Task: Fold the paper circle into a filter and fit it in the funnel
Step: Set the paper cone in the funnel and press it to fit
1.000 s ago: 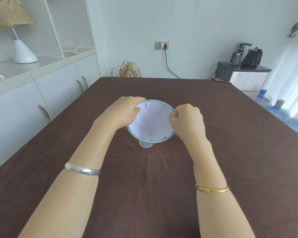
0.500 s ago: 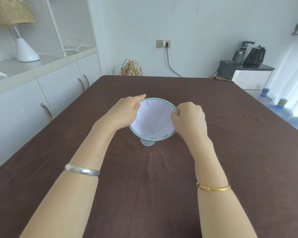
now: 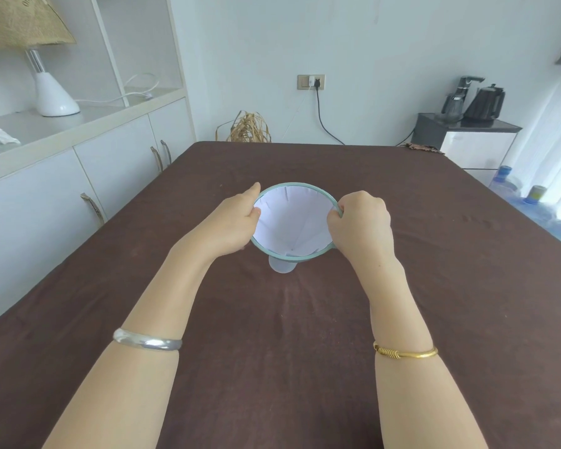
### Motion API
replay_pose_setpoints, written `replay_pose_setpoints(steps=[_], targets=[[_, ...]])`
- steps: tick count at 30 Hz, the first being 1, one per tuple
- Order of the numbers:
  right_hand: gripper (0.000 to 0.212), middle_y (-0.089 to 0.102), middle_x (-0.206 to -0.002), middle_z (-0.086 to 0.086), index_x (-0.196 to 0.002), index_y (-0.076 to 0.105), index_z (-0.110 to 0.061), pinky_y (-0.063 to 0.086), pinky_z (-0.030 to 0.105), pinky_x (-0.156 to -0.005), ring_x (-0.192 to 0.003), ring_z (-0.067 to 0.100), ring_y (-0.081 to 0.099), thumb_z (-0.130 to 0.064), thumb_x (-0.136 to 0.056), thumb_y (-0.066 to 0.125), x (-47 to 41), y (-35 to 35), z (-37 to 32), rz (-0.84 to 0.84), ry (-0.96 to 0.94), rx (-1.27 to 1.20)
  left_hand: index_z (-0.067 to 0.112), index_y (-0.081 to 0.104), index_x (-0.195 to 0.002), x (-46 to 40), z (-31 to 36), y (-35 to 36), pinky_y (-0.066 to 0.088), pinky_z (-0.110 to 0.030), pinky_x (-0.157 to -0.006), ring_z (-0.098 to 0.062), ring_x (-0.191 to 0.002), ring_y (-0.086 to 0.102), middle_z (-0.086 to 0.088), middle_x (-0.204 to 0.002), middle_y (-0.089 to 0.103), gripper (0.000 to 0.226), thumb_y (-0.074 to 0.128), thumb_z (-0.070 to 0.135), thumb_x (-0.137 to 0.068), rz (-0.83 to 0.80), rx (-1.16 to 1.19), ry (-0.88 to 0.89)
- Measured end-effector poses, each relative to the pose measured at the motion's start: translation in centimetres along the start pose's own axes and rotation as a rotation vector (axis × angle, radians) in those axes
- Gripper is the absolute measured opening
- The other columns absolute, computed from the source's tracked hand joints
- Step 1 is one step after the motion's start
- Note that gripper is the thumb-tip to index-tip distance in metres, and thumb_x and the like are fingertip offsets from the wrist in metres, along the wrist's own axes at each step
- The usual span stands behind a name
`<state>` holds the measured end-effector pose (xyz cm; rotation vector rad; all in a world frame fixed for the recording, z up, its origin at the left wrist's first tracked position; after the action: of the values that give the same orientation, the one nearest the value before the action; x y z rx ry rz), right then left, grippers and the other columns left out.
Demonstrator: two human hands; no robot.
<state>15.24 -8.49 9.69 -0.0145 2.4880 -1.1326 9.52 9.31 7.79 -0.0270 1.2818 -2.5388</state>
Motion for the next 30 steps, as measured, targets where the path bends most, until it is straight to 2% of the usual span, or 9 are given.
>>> replay_pose_setpoints(steps=[6, 14, 16, 17, 19, 21, 23, 26, 30], targets=[[0.039, 0.023, -0.052, 0.002, -0.052, 0.02, -0.012, 0.013, 0.026, -0.044, -0.045, 0.019, 0.016, 0.002, -0.078, 0.045, 0.0, 0.0, 0.0, 0.004, 0.016, -0.003, 0.021, 0.015, -0.147, 0.0, 0.3, -0.2, 0.044, -0.03, -0.063, -0.012, -0.061, 0.053, -0.012, -0.141, 0.044, 0.051, 0.028, 0.014, -0.098, 0.075, -0.002, 0.026], [0.04, 0.022, -0.053, 0.002, -0.052, 0.019, -0.012, 0.013, 0.025, -0.043, -0.045, 0.019, 0.016, 0.002, -0.079, 0.045, 0.1, -0.1, 0.1, 0.01, 0.025, 0.002, 0.022, 0.003, -0.148, 0.6, -0.1, 0.6, 0.044, -0.023, -0.057, -0.017, -0.058, 0.056, 0.004, -0.107, 0.039, 0.055, 0.024, 0.015, -0.097, 0.085, 0.083, 0.022], [0.04, 0.022, -0.053, 0.002, -0.052, 0.019, -0.012, 0.012, 0.025, -0.043, -0.045, 0.019, 0.016, 0.002, -0.078, 0.045, 0.1, -0.1, 0.0, 0.008, 0.02, 0.002, 0.022, 0.005, -0.148, 0.6, -0.3, 0.8, 0.046, -0.026, -0.069, -0.021, -0.071, 0.061, 0.002, -0.111, 0.04, 0.054, 0.025, 0.016, -0.098, 0.072, 0.123, -0.002], [0.04, 0.022, -0.052, 0.002, -0.052, 0.019, -0.012, 0.012, 0.025, -0.043, -0.045, 0.019, 0.016, 0.002, -0.079, 0.045, 0.1, -0.1, 0.0, 0.007, 0.017, 0.003, 0.02, 0.009, -0.148, 0.8, -0.4, 0.8, 0.044, -0.027, -0.081, -0.026, -0.091, 0.061, -0.003, -0.12, 0.043, 0.052, 0.027, 0.019, -0.099, 0.087, 0.119, 0.004], [0.04, 0.022, -0.052, 0.002, -0.052, 0.019, -0.012, 0.012, 0.025, -0.043, -0.045, 0.019, 0.016, 0.002, -0.079, 0.045, 0.1, -0.1, 0.0, 0.004, 0.014, 0.003, 0.009, 0.033, -0.14, 1.7, 0.7, -0.7, 0.032, -0.026, -0.096, -0.031, -0.12, 0.046, -0.013, -0.136, 0.044, 0.043, 0.032, 0.023, -0.099, 0.315, -0.048, 0.183], [0.04, 0.022, -0.052, 0.002, -0.052, 0.019, -0.012, 0.012, 0.025, -0.043, -0.045, 0.019, 0.016, 0.003, -0.079, 0.045, 0.1, -0.1, 0.0, 0.001, 0.015, 0.001, -0.003, 0.061, -0.101, 4.4, 3.1, -2.4, 0.038, -0.03, -0.083, -0.038, -0.092, 0.054, -0.021, -0.102, 0.06, 0.038, 0.035, 0.024, -0.098, 0.641, -0.223, 0.501], [0.04, 0.021, -0.052, 0.003, -0.052, 0.019, -0.012, 0.012, 0.026, -0.043, -0.045, 0.019, 0.016, 0.003, -0.078, 0.044, 0.1, 0.1, 0.0, -0.006, 0.017, 0.003, -0.003, 0.057, -0.064, 6.1, 4.1, -1.9, 0.036, -0.032, -0.064, -0.034, -0.06, 0.051, -0.019, -0.064, 0.055, 0.049, 0.033, 0.023, -0.098, 0.755, -0.328, 0.761], [0.039, 0.021, -0.053, 0.003, -0.052, 0.019, -0.012, 0.012, 0.026, -0.043, -0.046, 0.019, 0.015, 0.003, -0.078, 0.044, 0.0, 0.2, 0.0, -0.021, 0.021, -0.01, 0.0, 0.049, -0.052, 6.3, 4.2, -1.2, 0.032, -0.032, -0.057, -0.03, -0.048, 0.044, -0.017, -0.05, 0.046, 0.055, 0.032, 0.023, -0.099, 0.792, -0.33, 0.852], [0.04, 0.021, -0.052, 0.003, -0.052, 0.019, -0.011, 0.012, 0.026, -0.043, -0.046, 0.019, 0.016, 0.002, -0.08, 0.044, -0.1, 0.2, 0.3, -0.031, 0.021, -0.001, -0.002, 0.051, -0.054, 5.7, 3.9, -0.7, 0.034, -0.032, -0.054, -0.024, -0.06, 0.033, -0.017, -0.053, 0.047, 0.057, 0.03, 0.025, -0.099, 0.805, -0.217, 0.849]])
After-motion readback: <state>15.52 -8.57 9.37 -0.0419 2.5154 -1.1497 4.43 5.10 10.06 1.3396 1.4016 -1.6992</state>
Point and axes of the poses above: each hand's wrist, its own x-axis away from the middle knuckle, its own y-axis out of the palm, z = x × y, the point moved 8 cm from there along -x, towards the middle knuckle
